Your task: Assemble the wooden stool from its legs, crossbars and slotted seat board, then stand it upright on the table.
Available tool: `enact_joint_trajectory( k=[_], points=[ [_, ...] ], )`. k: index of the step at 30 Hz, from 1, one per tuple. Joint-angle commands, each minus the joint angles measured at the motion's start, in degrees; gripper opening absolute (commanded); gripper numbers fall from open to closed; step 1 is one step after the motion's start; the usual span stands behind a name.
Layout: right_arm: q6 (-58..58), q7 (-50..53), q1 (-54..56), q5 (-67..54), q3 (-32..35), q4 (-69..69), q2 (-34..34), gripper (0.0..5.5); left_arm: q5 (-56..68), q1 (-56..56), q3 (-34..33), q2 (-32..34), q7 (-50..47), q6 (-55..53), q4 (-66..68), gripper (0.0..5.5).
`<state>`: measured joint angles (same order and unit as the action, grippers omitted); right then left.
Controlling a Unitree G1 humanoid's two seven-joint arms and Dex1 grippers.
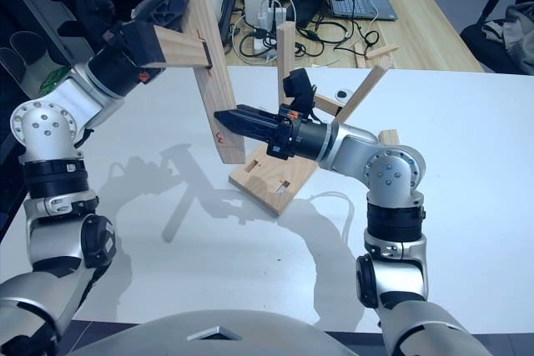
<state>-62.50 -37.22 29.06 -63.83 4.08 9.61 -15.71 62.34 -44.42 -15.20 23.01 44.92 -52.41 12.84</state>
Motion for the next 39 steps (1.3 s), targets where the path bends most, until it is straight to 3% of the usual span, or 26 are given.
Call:
enact_joint_trajectory(
  k=[1, 6, 11, 21, 35, 39],
  points=[
    [-1.0, -1.1, -0.7, -0.7, -0.9, 2.0, -1.0, 1.01, -3.1, -3.0, 3.9, 3.5, 6.5, -2.6, 1.7, 5.40],
    [-2.0, -4.0, -1.5, 0.2, -2.2, 2.9, -4.2, 1.01, -10.4, -5.5, 11.1, 7.6, 17.6, -1.5, 4.9, 5.40],
    [-3.4, -9.3, -0.9, 1.2, -4.0, 2.4, -9.8, 1.01, -15.4, -8.0, 14.0, 8.0, 24.6, -0.1, 9.0, 5.40],
    [-2.8, -12.6, 1.0, 3.3, -4.7, 0.3, -11.2, 1.01, -21.5, -9.4, 16.5, 9.2, 32.4, 0.6, 13.3, 3.62],
    [-0.1, -13.3, -0.7, 6.4, -5.3, 1.7, -10.8, 1.01, -23.5, -12.2, 15.0, 8.7, 34.8, 0.0, 16.8, 1.36],
    [0.8, -13.7, -1.8, 7.2, -5.7, 2.6, -11.1, 1.01, -22.9, -11.5, 14.6, 8.6, 34.7, -1.1, 15.0, 1.19]
  ],
)
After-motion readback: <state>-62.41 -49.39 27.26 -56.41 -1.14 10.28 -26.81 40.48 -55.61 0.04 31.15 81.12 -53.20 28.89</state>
